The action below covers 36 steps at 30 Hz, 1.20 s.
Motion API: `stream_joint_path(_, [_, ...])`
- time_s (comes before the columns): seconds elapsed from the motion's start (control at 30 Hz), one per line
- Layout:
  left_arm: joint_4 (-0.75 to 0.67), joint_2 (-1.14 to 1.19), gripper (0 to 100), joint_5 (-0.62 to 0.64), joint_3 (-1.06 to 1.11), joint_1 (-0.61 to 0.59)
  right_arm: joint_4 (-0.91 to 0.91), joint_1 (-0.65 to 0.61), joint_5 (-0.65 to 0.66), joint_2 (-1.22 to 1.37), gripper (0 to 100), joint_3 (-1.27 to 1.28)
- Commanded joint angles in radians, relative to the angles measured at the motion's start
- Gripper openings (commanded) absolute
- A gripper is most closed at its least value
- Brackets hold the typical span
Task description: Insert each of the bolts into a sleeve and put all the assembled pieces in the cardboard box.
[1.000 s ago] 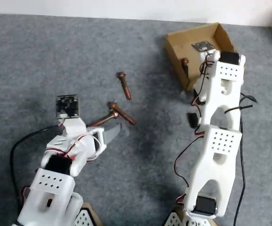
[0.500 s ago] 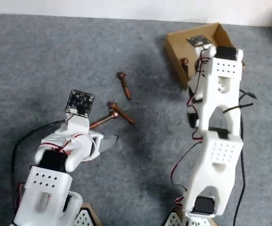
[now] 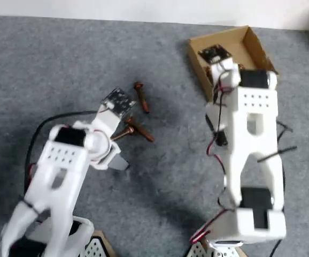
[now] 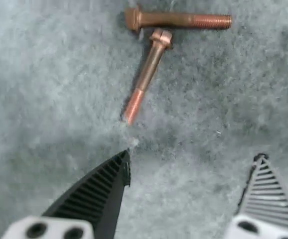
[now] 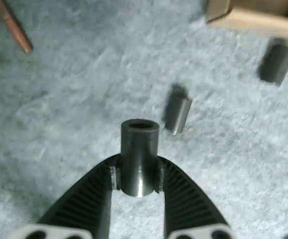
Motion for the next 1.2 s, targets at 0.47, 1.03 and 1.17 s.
stream_joint_path(0.47, [-0.002, 0.406, 35, -0.256, -0.332, 0.001, -0.107, -0.030, 0.048, -0.874, 0.5, 0.671])
stream_joint_path(1.03, [-0.002, 0.788, 31, -0.281, -0.587, 0.028, -0.007, -0.107, 0.054, -1.254, 0.5, 0.878])
stream_joint_path(1.17, [-0.002, 0.880, 20, -0.319, -0.668, 0.038, -0.007, -0.107, 0.063, -1.294, 0.5, 0.921])
